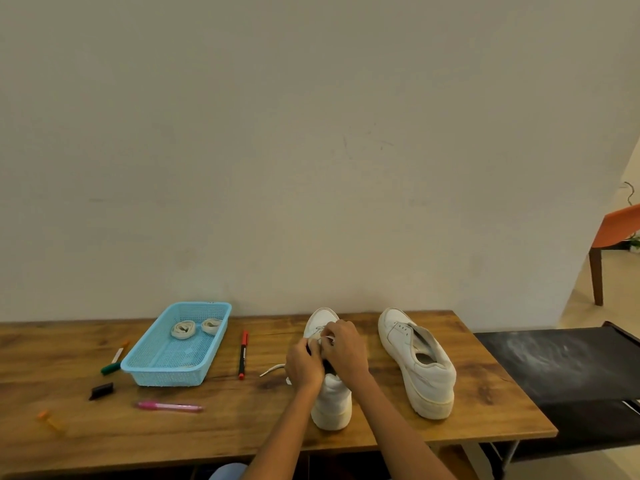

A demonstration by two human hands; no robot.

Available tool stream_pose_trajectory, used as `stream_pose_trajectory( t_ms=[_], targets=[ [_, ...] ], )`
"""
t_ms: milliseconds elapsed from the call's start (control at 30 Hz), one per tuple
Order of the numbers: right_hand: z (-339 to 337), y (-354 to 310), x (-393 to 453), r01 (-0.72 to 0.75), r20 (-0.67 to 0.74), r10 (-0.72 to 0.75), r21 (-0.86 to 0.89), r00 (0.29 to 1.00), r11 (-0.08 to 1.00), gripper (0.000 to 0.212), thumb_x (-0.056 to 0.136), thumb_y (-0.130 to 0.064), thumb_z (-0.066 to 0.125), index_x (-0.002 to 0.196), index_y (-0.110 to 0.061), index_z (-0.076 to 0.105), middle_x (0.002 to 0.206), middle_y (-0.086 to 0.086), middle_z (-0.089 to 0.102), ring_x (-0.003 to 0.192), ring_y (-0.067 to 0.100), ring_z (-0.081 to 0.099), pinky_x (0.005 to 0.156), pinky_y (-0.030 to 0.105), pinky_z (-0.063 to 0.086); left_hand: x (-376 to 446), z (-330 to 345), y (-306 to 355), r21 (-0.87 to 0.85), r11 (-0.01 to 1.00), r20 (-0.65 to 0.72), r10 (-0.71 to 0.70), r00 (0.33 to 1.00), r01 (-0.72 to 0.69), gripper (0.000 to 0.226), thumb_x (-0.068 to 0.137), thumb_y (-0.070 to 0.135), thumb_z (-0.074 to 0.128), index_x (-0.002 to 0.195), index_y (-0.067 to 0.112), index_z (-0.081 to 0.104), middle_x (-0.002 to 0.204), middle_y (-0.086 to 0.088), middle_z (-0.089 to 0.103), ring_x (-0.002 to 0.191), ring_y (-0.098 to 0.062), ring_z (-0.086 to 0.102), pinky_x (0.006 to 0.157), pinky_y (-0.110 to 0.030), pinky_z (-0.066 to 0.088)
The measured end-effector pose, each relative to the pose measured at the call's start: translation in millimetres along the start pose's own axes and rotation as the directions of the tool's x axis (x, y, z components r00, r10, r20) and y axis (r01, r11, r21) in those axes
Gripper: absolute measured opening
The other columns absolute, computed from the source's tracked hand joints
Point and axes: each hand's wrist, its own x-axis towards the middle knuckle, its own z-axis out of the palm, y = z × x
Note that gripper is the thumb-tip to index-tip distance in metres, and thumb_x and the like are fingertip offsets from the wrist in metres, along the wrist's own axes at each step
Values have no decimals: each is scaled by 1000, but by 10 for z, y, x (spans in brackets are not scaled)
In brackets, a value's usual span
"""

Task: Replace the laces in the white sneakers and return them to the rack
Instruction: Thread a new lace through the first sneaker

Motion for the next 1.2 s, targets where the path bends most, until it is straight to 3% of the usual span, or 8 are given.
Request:
stream_pose_trajectory(
  t_ms=[300, 433, 600, 733, 867, 967, 1067, 1200],
  targets=[
    [-12, 31, 11, 14, 76, -7, -94, 997, 995, 24, 97, -21, 46, 108, -17, 67, 112, 1, 58, 105, 13, 48, 74, 16, 39, 13, -61, 2, -6, 1000, 109, -6, 994, 7, 22, 98, 27, 46, 86, 14, 59, 85, -3, 64, 78, -15, 58, 62, -20, 43],
    [-28, 50, 32, 42, 75, -36, -75, 997, 996, 27, 99, -23, 44, 117, -20, 63, 117, 1, 56, 107, 12, 47, 75, 13, 34, 166, -171, 10, -201, 959, 244, -147, 959, 198, 32, 95, 37, 50, 81, 12, 63, 75, -3, 62, 70, -15, 57, 61, -24, 43],
    [-15, 37, 39, 41, 119, -30, -85, 992, 996, 27, 98, -25, 44, 118, -22, 63, 115, 2, 57, 105, 13, 47, 75, 15, 33, 293, -217, 9, -163, 932, 304, -265, 915, 324, 22, 91, 28, 60, 74, 14, 64, 74, -2, 62, 71, -17, 55, 57, -24, 43],
    [-18, 6, -1, -26, 61, 32, -98, 998, 995, 22, 94, -26, 51, 113, -21, 61, 111, 1, 56, 102, 16, 48, 77, 21, 34, 310, -163, 100, 11, 979, 229, -202, 952, 205, 27, 97, 23, 48, 80, 8, 64, 81, -7, 60, 73, -19, 54, 58, -26, 38],
    [-21, 5, -64, -183, -100, 180, -19, 979, 983, 25, 81, -17, 66, 102, -15, 53, 100, 3, 53, 90, 17, 47, 67, 20, 32, 296, -121, 199, -394, 873, 76, -281, 957, 287, 37, 101, 19, 31, 83, 1, 57, 81, -16, 60, 74, -26, 60, 64, -33, 49],
    [-18, 26, -69, -235, -50, 234, 1, 971, 972, 29, 84, -18, 63, 108, -16, 47, 104, 1, 52, 92, 15, 47, 66, 19, 32, 288, -217, 120, -579, 743, 107, -339, 935, 336, 39, 102, 16, 25, 68, 8, 42, 59, -9, 44, 44, -14, 44, 40, -19, 35],
    [2, 44, -59, -263, -67, 264, 24, 962, 965, 29, 83, -17, 64, 106, -16, 47, 104, 1, 55, 91, 16, 50, 63, 19, 34, 284, -280, -12, -193, 966, 166, -142, 976, 174, 40, 101, 23, 35, 63, 12, 44, 58, -1, 43, 53, -16, 41, 49, -25, 32],
    [11, 45, -65, -283, -59, 285, 48, 957, 958, 34, 82, -22, 67, 108, -16, 46, 105, 1, 55, 94, 16, 51, 65, 20, 37, 347, -308, -158, 234, 970, 421, -46, 906, -60, 36, 95, 46, 46, 79, 15, 57, 69, 1, 55, 61, -13, 49, 55, -22, 39]
  ],
)
